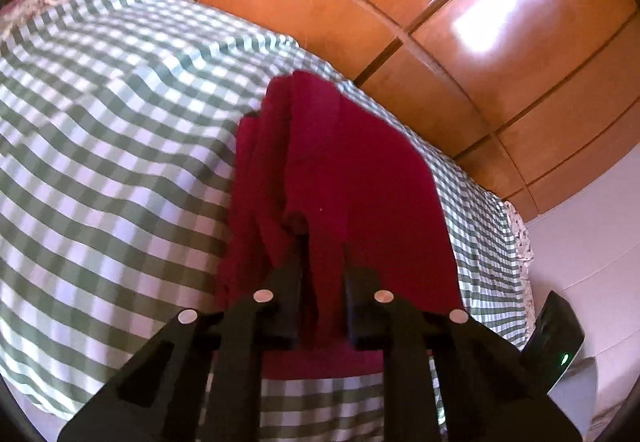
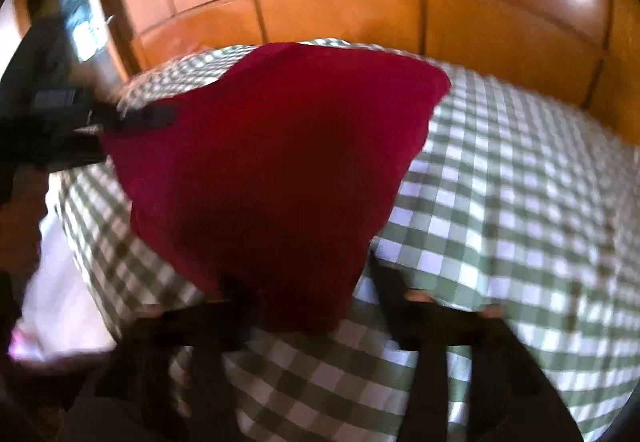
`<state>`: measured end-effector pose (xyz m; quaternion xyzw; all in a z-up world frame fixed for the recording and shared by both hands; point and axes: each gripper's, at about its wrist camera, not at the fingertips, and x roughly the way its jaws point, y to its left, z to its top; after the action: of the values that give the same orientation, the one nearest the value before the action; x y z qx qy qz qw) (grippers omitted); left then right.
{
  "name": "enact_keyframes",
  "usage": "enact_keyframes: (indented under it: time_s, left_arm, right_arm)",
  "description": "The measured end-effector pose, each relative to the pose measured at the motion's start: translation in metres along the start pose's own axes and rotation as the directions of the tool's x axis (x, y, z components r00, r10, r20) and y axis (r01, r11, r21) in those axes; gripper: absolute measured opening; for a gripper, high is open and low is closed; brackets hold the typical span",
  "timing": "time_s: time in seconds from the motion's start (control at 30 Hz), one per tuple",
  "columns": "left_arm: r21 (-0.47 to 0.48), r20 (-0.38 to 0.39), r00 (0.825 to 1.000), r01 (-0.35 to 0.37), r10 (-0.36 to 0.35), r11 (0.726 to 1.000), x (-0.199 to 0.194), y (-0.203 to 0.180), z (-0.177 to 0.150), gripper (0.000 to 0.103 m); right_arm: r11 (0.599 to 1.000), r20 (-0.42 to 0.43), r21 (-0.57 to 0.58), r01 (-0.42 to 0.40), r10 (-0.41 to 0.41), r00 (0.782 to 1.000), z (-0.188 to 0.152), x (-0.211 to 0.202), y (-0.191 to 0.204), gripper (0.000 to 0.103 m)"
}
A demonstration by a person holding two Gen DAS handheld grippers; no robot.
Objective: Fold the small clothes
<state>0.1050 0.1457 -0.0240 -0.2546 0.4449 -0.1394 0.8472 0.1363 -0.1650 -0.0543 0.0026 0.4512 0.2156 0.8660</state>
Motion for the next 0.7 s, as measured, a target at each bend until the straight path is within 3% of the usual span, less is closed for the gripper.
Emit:
enact_keyframes:
  time_s: [0.1, 0.23, 0.3, 0.4, 0.53, 0.6, 0.7]
  left_arm:
    - [0.047, 0.013, 0.999, -0.034, 0.033, 0.998, -0.012, 0.001, -0.010, 0.011]
    - [0.015, -0.069, 0.993, -0.096, 0.097, 0.995, 0.013, 0.022, -0.035, 0.011]
    - [-0.010, -0.064, 0.994, -0.094, 0.093, 0.996, 0.013, 0.023, -0.039, 0.012]
    - [0.017, -0.040, 0.993, -0.112, 0.113, 0.994, 0.004, 0.017, -0.040, 0.020]
    - [0.045, 0.030, 0.991, -0.130, 0.129, 0.991, -0.016, 0.009, -0.034, 0.023]
    - [0.072, 0.070, 0.986, -0.159, 0.154, 0.985, -0.022, 0.000, -0.028, 0.024]
    - [0.129, 0.126, 0.969, -0.228, 0.212, 0.965, -0.022, -0.017, -0.018, 0.035]
  right_arm:
    - [0.999, -0.008, -0.039, -0.009, 0.009, 1.000, -0.012, -0.013, 0.002, 0.016]
    - [1.000, -0.073, -0.027, -0.008, 0.006, 0.997, -0.032, 0.005, -0.002, 0.015]
    - [1.000, -0.076, -0.017, -0.013, 0.012, 0.997, -0.034, 0.007, -0.002, 0.015]
    - [0.999, -0.087, -0.032, -0.036, 0.033, 0.996, -0.034, 0.002, -0.005, 0.016]
    - [0.995, -0.079, -0.070, -0.066, 0.061, 0.995, -0.033, -0.030, -0.016, 0.052]
    - [0.995, -0.064, -0.062, -0.079, 0.075, 0.995, -0.030, -0.045, -0.025, 0.055]
    - [0.998, -0.007, -0.039, -0.043, 0.042, 0.999, -0.015, -0.063, -0.037, 0.061]
